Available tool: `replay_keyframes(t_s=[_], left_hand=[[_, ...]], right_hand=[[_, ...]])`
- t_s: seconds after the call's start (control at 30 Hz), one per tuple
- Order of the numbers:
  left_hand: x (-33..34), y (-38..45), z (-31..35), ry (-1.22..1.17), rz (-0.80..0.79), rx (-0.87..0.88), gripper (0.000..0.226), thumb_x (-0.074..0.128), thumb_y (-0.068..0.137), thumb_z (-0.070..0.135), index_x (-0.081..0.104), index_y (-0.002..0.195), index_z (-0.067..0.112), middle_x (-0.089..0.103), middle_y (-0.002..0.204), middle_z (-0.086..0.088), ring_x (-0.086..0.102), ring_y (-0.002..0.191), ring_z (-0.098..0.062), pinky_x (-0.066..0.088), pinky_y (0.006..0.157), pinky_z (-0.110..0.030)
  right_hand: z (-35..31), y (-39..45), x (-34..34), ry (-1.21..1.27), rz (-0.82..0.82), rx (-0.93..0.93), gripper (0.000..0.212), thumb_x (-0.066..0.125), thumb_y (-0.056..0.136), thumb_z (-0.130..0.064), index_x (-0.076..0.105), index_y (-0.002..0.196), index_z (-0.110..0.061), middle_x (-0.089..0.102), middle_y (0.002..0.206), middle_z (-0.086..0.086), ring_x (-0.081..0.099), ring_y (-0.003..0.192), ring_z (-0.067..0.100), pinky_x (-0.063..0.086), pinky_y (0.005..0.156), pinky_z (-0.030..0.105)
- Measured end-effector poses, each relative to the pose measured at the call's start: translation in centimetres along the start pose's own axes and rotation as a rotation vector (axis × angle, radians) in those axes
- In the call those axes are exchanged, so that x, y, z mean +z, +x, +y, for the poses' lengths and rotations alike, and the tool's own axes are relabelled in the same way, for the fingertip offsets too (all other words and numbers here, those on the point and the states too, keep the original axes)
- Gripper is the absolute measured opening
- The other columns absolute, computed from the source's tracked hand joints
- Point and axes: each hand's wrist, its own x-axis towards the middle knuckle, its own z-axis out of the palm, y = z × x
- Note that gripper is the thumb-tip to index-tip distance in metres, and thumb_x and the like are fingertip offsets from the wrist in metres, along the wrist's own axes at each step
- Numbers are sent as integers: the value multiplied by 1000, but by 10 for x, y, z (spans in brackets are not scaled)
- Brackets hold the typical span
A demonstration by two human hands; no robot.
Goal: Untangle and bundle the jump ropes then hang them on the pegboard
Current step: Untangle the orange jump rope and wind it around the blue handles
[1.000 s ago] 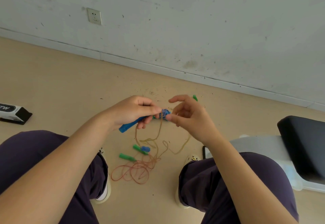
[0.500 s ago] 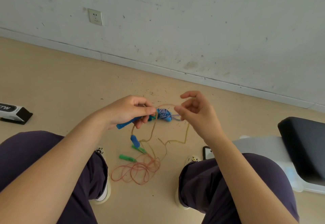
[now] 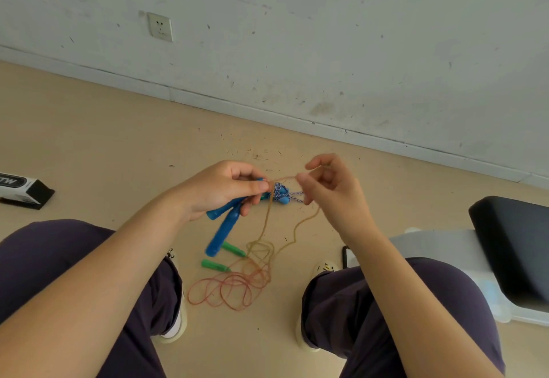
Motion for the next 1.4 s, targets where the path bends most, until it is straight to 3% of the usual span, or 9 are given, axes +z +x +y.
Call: replay_keyframes(t_s=[0.13, 0.37, 0.5, 0.6, 0.7, 0.9, 1.13, 1.27, 1.4], left_hand=[[7, 0, 1, -21, -61, 0, 15, 62, 98, 19, 75, 90, 21, 63, 73, -3, 58, 58, -16, 52, 60, -27], [0, -2, 2, -56, -91, -73, 29, 78, 83, 20, 72, 110, 24, 73, 88, -1, 70, 76, -20, 57, 69, -28], [2, -3, 2, -41, -94, -61, 38, 76, 86, 12, 66, 121, 22, 73, 83, 0, 69, 76, -20, 56, 67, -28], [6, -4, 4, -21, -129, -41, 34, 75, 87, 10, 68, 118, 23, 72, 85, 3, 69, 74, -20, 56, 66, -28], [9, -5, 4, 10, -166, -46, 37, 75, 88, 10, 67, 122, 22, 72, 91, 0, 70, 76, -20, 56, 66, -28], [4, -6, 4, 100, -174, -98, 43, 78, 85, 12, 64, 124, 24, 75, 100, -2, 73, 78, -24, 57, 67, -30], [-5, -7, 3, 173, -83, -102, 7, 78, 86, 21, 75, 91, 25, 72, 80, -1, 67, 65, -18, 55, 63, -26], [-5, -8, 6, 161, -110, -99, 7, 79, 79, 34, 76, 84, 30, 66, 69, -2, 61, 57, -17, 52, 59, -26], [-5, -10, 10, 70, -109, -47, 11, 76, 85, 34, 73, 76, 28, 58, 61, -1, 51, 50, -14, 45, 57, -26]], right_hand=[[1, -6, 13, -101, -197, -10, 13, 75, 85, -11, 64, 91, -15, 51, 70, 6, 46, 60, 12, 41, 56, 23], [-1, 1, 4, -18, 132, -8, 11, 53, 99, -6, 52, 92, -15, 55, 70, 2, 52, 55, 13, 49, 56, 26], [0, 3, 1, 34, 93, 82, 7, 57, 98, -12, 52, 100, -9, 57, 93, 10, 62, 78, 19, 58, 69, 39], [1, 0, 5, -35, -47, 86, 16, 61, 96, -21, 57, 108, -11, 62, 103, 4, 62, 98, 16, 55, 84, 31], [1, -3, 9, -113, -195, 83, 18, 60, 97, -27, 58, 109, -13, 69, 95, 1, 63, 85, 6, 50, 76, 20], [-2, -4, 8, -138, -270, 108, 19, 66, 93, -21, 60, 97, -4, 59, 78, 12, 53, 65, 18, 49, 62, 27], [-1, -2, -2, -127, -231, 116, 16, 74, 87, -17, 67, 99, -11, 54, 80, 9, 49, 71, 18, 44, 69, 34], [0, -1, -5, -140, -259, 108, 16, 73, 87, -13, 58, 81, -13, 55, 78, 4, 49, 70, 12, 42, 65, 24], [-1, -1, -9, -40, -305, 122, 17, 68, 90, -21, 59, 88, -8, 63, 76, 6, 56, 68, 19, 46, 69, 29]])
